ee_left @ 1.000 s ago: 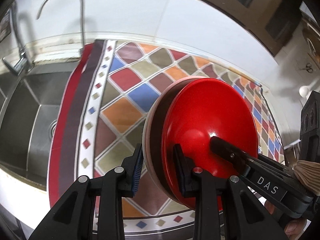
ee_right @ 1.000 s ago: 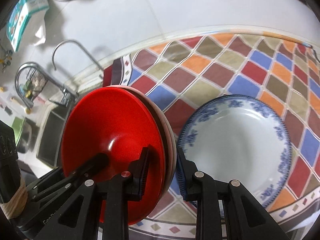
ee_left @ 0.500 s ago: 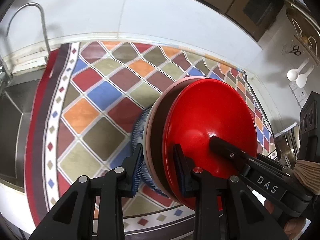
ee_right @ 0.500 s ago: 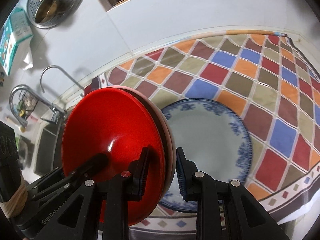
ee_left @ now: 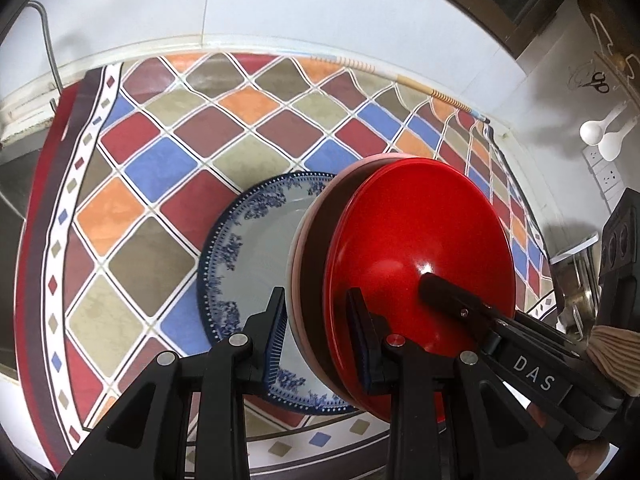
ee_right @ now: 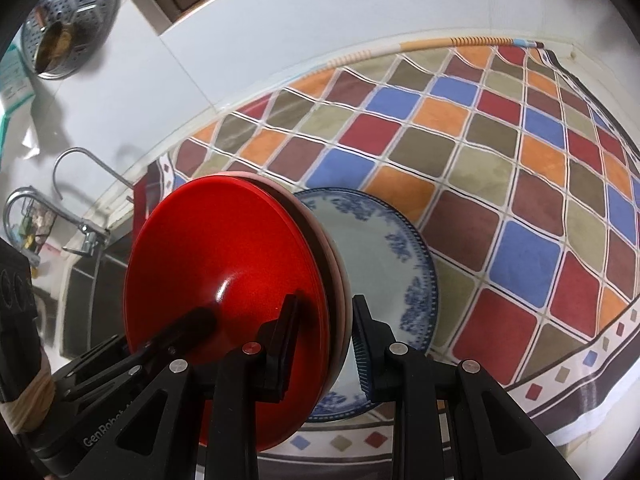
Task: Organize plates and bowls
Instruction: 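Carry the nested bowls with both grippers over the blue-floral plate, then lower the nested bowls onto the blue-floral plate and open both grippers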
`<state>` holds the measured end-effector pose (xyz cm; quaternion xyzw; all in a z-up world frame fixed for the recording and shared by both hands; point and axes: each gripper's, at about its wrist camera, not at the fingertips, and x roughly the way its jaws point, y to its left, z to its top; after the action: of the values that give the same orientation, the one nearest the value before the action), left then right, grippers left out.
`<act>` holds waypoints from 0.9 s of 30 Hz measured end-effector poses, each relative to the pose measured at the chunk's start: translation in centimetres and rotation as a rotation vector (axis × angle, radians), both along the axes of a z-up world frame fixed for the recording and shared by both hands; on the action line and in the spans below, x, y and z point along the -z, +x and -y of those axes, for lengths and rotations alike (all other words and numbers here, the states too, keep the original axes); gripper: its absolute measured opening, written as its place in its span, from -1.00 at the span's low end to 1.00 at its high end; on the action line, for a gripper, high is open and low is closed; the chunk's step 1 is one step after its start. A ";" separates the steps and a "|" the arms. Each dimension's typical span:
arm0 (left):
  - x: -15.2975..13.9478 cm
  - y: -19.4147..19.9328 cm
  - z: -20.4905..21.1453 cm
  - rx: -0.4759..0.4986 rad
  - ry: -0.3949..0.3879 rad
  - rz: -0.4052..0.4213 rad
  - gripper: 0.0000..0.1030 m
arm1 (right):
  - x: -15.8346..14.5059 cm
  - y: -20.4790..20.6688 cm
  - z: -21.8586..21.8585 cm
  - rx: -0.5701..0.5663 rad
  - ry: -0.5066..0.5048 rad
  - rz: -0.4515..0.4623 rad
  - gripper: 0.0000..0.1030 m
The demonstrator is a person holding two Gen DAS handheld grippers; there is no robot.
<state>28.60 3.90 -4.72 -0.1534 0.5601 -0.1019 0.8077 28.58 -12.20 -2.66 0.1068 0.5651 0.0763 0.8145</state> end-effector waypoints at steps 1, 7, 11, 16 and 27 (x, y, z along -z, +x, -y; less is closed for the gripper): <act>0.2 0.1 0.2 -0.001 0.001 -0.004 -0.43 | 0.2 0.1 0.2 0.002 0.000 -0.004 -0.47; 1.7 1.1 0.7 -0.007 -0.003 -0.041 -0.43 | 1.9 1.0 1.1 0.017 0.005 -0.041 -0.47; 2.6 1.5 0.6 -0.018 -0.005 -0.066 -0.43 | 2.7 1.6 1.2 0.016 -0.001 -0.062 -0.47; 3.4 1.9 0.4 -0.031 -0.005 -0.090 -0.43 | 3.7 2.2 1.2 0.007 -0.004 -0.089 -0.47; 4.3 2.2 0.3 -0.049 -0.009 -0.120 -0.41 | 4.9 2.8 0.7 -0.026 -0.019 -0.123 -0.47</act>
<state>30.78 3.60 -9.07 -0.1767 0.6032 -0.0752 0.7741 31.40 -12.86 -7.54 0.0963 0.6161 0.0749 0.7782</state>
